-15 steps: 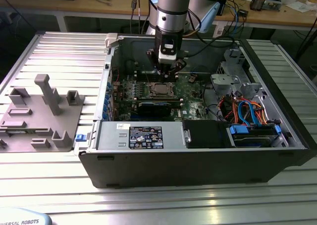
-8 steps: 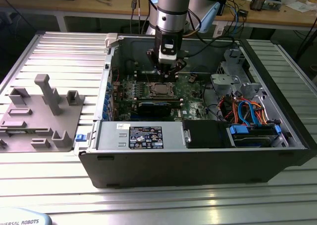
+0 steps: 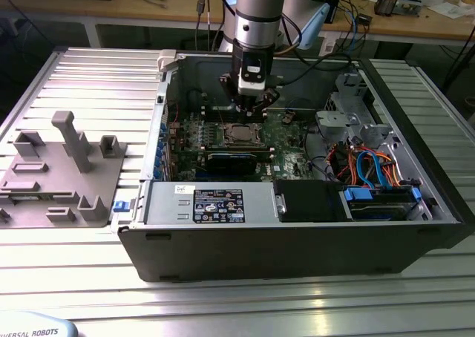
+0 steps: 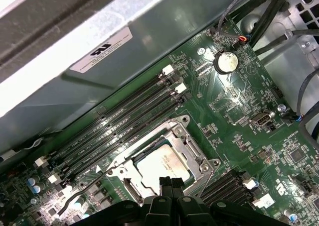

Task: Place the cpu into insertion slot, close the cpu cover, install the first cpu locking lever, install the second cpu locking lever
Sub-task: 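Install the first cpu locking lever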

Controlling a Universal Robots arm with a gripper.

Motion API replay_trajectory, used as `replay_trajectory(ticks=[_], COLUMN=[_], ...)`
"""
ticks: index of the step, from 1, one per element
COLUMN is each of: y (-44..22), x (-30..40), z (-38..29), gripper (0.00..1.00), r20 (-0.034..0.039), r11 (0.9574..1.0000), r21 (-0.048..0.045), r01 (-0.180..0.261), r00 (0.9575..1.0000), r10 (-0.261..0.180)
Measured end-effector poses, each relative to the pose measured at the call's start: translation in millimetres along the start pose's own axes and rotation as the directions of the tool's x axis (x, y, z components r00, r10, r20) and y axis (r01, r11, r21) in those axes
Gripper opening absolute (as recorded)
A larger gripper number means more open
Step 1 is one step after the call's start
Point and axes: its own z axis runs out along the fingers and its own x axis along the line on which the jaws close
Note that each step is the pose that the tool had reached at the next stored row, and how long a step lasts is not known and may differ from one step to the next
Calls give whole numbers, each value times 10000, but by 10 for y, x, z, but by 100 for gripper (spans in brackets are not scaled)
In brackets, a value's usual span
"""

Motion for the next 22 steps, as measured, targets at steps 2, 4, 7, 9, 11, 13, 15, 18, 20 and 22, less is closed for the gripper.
replay_trajectory(ticks=[2,4,7,9,11,13,15,18,20,22], y=[0,0,0,0,0,0,0,0,0,0], x=[0,0,0,0,0,0,0,0,0,0], z=[0,0,0,0,0,0,0,0,0,0], gripper=[11,11,11,11,11,11,11,11,11,11], r20=[2,4,7,9,19,27,32,35,37,39], r11=[10000,10000,9999,9999,9995,9990,9986,9983,9982,9979], r21=[-1,-1,-2,-3,-7,-10,-12,-12,-13,-14], r01=[31,63,123,157,312,450,533,575,604,646], r00=[10000,10000,9999,9999,9995,9990,9986,9983,9982,9979], r10=[-31,-63,-123,-157,-312,-450,-533,-575,-604,-646])
